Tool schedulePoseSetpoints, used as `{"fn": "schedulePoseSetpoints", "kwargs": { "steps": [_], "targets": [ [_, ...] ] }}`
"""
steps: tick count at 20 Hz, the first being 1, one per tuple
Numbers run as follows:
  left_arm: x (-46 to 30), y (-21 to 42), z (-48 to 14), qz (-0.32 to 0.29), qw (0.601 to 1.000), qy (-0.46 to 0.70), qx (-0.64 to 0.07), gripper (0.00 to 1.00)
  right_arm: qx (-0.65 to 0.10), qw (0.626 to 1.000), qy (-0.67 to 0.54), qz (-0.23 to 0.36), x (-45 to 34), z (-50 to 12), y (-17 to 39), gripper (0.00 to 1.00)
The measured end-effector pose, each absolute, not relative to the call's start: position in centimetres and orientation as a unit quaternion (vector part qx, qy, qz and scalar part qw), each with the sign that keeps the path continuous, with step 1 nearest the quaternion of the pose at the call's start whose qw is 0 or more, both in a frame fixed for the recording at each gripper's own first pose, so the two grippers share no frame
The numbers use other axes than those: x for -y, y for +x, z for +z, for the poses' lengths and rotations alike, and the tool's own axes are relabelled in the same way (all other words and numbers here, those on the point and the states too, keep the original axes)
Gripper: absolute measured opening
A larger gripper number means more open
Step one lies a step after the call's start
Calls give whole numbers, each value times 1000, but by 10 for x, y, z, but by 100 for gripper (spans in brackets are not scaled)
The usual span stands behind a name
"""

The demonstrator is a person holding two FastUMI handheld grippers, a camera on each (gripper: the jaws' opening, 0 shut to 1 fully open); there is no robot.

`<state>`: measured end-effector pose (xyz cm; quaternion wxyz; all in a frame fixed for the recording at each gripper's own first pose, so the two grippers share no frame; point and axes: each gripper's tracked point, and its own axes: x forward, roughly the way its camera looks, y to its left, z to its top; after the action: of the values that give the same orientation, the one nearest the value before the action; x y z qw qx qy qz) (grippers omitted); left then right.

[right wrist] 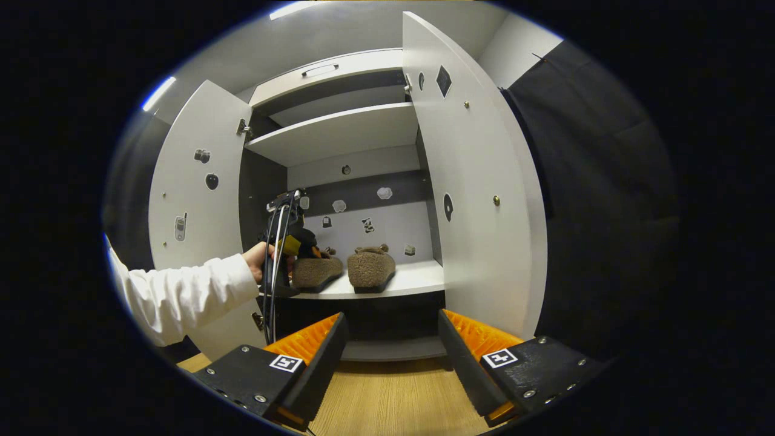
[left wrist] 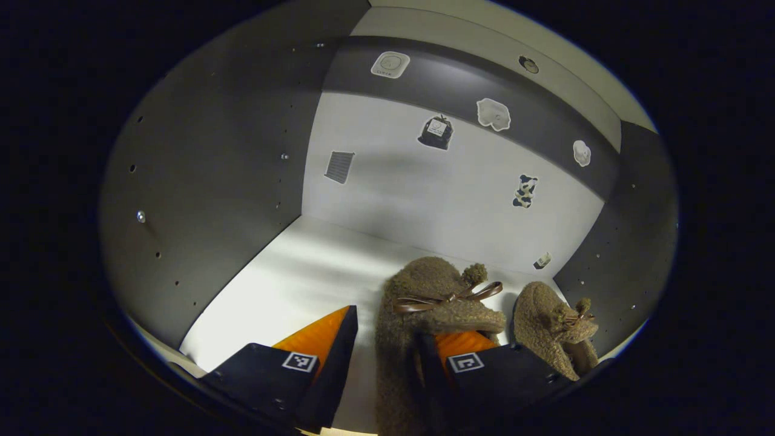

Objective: Grab one shoe with the right hand and put it into the shoe cabinet, grab the other shoe with the left hand and put it into the shoe cabinet; then close the right door with the right hand and the left door with the left hand.

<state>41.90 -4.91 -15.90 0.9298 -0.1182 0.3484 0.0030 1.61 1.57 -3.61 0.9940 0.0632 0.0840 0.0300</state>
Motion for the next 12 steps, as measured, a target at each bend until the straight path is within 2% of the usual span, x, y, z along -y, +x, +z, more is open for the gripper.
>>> {"fn": "schedulePoseSetpoints", "kwargs": {
  "steps": [1,3,4,5,9,12],
  "targets": [
    [51,417,-156,-7,930,-119,-348,74,-84,994,63,31,-15,-36,16,92],
    [53,414,-147,-17,934,-115,-339,81,-84,994,66,33,-15,-37,17,92],
    [51,411,-143,-17,936,-108,-333,91,-85,994,68,34,-15,-37,17,92],
    [50,409,-136,-17,940,-102,-326,96,-86,993,69,35,-16,-38,17,92],
    [55,391,-106,-36,949,-80,-303,97,-82,993,68,42,-18,-35,14,92],
    [67,371,-62,-68,959,-90,-259,97,-80,993,68,47,-20,-33,9,92]
  ]
}}
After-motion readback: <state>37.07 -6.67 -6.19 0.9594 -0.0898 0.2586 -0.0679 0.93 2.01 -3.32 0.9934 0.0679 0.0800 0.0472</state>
